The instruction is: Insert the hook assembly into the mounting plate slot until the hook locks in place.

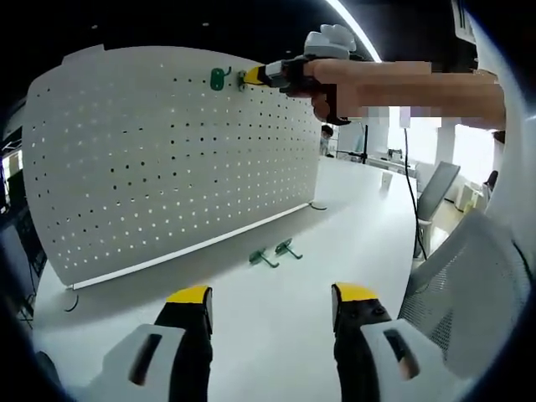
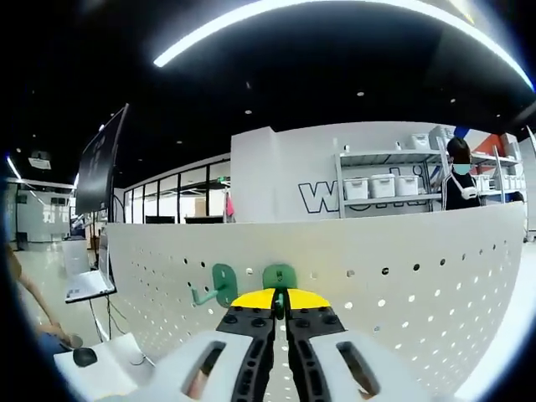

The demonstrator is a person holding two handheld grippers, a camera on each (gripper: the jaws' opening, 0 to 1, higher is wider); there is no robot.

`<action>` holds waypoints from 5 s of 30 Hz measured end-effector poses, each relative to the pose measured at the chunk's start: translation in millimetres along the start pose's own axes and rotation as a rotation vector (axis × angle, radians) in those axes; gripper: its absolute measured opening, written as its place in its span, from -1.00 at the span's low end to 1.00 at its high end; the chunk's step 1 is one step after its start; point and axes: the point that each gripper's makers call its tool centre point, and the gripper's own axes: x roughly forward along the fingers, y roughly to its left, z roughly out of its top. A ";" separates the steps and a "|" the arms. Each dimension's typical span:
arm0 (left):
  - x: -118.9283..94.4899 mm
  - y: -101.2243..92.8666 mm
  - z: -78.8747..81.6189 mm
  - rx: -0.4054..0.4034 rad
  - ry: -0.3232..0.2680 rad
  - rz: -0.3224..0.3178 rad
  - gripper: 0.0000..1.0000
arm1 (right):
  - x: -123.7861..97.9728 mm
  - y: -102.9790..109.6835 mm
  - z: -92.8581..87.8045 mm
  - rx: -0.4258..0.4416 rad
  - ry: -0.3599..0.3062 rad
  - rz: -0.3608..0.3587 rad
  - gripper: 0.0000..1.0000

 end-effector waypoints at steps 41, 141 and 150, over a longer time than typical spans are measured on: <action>0.8 1.5 -8.7 -0.032 0.017 0.000 0.12 | 6.6 -2.6 -4.6 0.105 -0.031 -0.196 -0.95; -1.0 6.1 -4.8 -0.047 0.008 0.017 0.16 | -79.3 20.3 -52.4 -0.030 0.032 0.328 0.01; -1.4 7.3 -4.3 -0.049 0.006 0.021 0.16 | -95.4 12.6 -70.1 -0.025 0.074 0.329 0.03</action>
